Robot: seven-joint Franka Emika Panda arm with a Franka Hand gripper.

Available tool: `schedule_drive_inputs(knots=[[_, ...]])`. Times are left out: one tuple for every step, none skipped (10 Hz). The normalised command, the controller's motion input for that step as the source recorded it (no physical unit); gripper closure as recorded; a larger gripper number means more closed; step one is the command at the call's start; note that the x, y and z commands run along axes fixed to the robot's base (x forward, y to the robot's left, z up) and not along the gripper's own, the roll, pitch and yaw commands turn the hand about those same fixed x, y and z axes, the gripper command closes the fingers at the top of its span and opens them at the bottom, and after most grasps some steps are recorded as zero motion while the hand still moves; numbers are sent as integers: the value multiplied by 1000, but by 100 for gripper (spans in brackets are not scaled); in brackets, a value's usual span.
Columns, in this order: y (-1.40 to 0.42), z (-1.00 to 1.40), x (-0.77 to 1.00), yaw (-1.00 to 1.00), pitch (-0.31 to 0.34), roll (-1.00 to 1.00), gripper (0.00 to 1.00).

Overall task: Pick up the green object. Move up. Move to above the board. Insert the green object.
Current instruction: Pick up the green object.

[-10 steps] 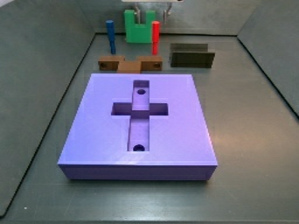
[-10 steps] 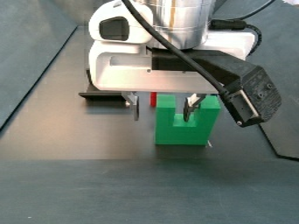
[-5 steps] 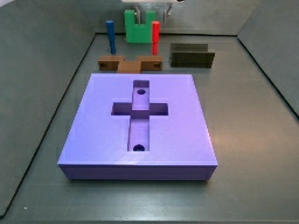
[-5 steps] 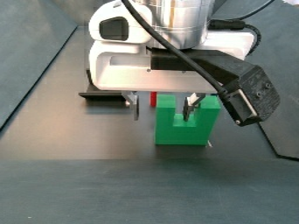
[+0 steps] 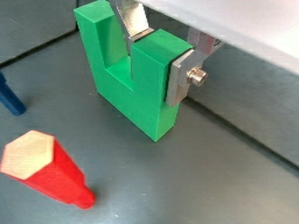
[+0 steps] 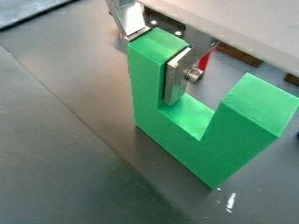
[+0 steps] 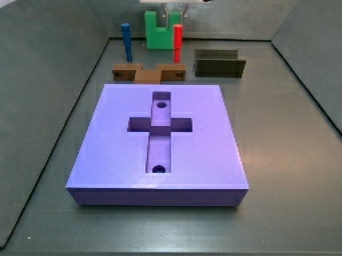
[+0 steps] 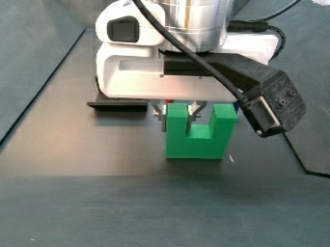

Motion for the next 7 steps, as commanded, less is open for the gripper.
schedule_drive_inputs(knots=[[0, 0, 0, 0, 0, 0, 100], [0, 0, 0, 0, 0, 0, 100], [0, 0, 0, 0, 0, 0, 100], [0, 0, 0, 0, 0, 0, 100], [0, 0, 0, 0, 0, 0, 100], [0, 0, 0, 0, 0, 0, 100], [0, 0, 0, 0, 0, 0, 100]])
